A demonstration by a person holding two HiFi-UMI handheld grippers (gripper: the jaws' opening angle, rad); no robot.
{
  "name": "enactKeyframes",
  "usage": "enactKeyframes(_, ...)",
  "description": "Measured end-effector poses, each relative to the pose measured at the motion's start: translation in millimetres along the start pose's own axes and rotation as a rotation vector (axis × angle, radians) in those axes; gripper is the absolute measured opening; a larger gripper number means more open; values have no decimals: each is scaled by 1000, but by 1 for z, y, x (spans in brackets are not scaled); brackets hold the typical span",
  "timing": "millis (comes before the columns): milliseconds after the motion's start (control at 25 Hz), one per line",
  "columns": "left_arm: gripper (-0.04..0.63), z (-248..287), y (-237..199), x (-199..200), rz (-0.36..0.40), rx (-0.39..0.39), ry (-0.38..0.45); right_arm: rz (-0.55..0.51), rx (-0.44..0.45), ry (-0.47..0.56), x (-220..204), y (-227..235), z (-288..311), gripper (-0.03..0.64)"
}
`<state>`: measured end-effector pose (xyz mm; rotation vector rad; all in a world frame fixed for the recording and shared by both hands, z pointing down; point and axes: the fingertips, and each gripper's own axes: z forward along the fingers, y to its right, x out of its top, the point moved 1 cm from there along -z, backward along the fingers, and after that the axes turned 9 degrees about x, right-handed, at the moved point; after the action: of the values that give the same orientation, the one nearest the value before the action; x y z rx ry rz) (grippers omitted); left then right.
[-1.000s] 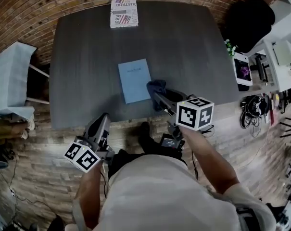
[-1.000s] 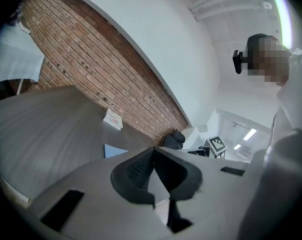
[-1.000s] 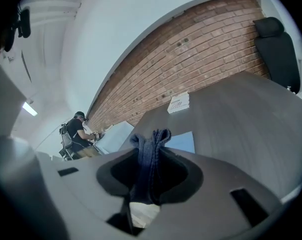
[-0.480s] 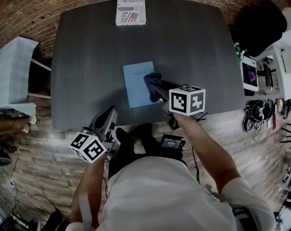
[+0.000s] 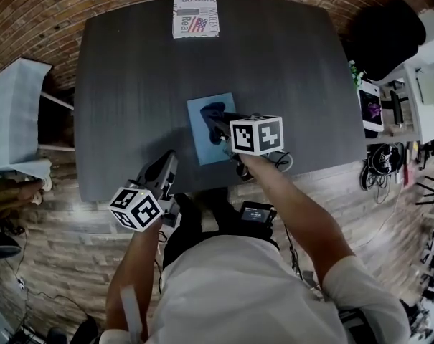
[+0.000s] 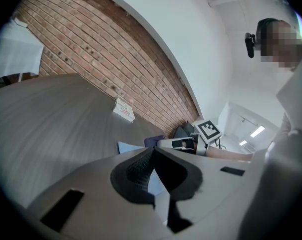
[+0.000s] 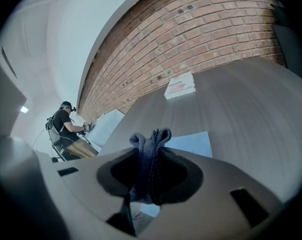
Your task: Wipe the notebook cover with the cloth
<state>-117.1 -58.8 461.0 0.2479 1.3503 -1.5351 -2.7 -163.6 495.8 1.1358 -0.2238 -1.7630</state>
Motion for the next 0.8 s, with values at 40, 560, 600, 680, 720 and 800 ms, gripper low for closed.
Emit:
enactKeyframes(40,8,3,-3,0,1,2,-4,6,-4,-4,0,1,6,115)
enactKeyframes(560,8,35,-4,2,22,-29,-45,23,27,-62,13,-4,82,115)
enactKeyframes(600,8,35,-5,4,21,-30,-44,30,38,-71,14,-5,87,115)
enactKeyframes(680,8,34,-7,7,19,-26,-43,57,58,-88,12,-6,98,115)
enactKeyframes(720,8,34,-8,7,18,-22,-44,73,60,-97,10,-4,102,115)
enactKeyframes(800,8,34,-8,5,14,-16,-46,95,43,-117,4,6,107,115)
